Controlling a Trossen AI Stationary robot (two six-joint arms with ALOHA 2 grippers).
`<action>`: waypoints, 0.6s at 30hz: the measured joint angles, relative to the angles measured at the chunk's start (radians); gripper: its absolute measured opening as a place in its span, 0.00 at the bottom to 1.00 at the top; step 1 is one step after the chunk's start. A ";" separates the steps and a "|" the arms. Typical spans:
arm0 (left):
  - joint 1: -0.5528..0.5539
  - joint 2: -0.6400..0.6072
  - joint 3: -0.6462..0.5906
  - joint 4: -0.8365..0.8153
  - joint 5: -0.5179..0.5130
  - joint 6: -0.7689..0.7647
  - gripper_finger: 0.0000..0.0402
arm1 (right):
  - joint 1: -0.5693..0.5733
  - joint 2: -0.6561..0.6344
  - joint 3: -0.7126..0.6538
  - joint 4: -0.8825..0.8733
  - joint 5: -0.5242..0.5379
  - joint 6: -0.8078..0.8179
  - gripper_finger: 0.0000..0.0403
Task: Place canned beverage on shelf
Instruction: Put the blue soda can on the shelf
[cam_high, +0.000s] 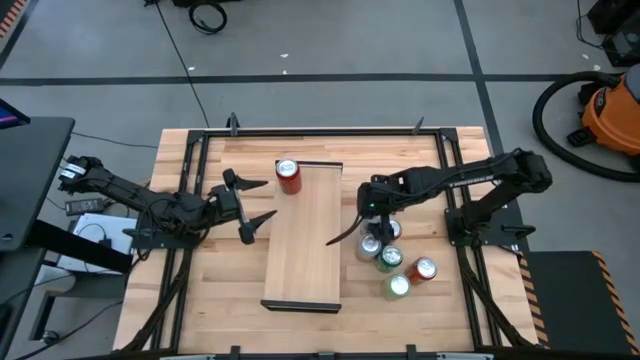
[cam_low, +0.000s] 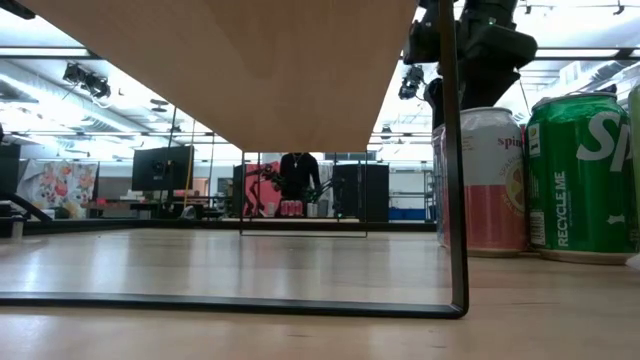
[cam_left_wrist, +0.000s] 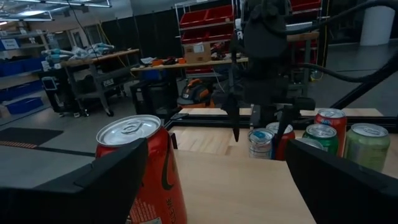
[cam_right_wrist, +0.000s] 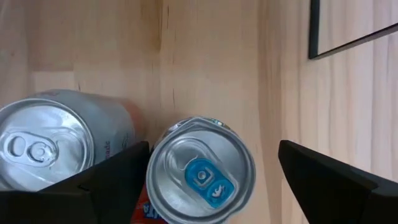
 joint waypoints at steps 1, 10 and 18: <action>0.000 0.000 0.000 -0.001 0.000 0.000 0.97 | -0.003 -0.001 0.001 0.000 0.000 0.000 0.89; 0.000 0.000 0.000 -0.011 0.001 0.000 0.97 | -0.008 0.006 0.001 0.001 -0.018 -0.021 0.69; 0.000 0.000 0.000 -0.011 0.001 -0.001 0.97 | -0.012 -0.017 0.000 -0.003 0.047 -0.045 0.64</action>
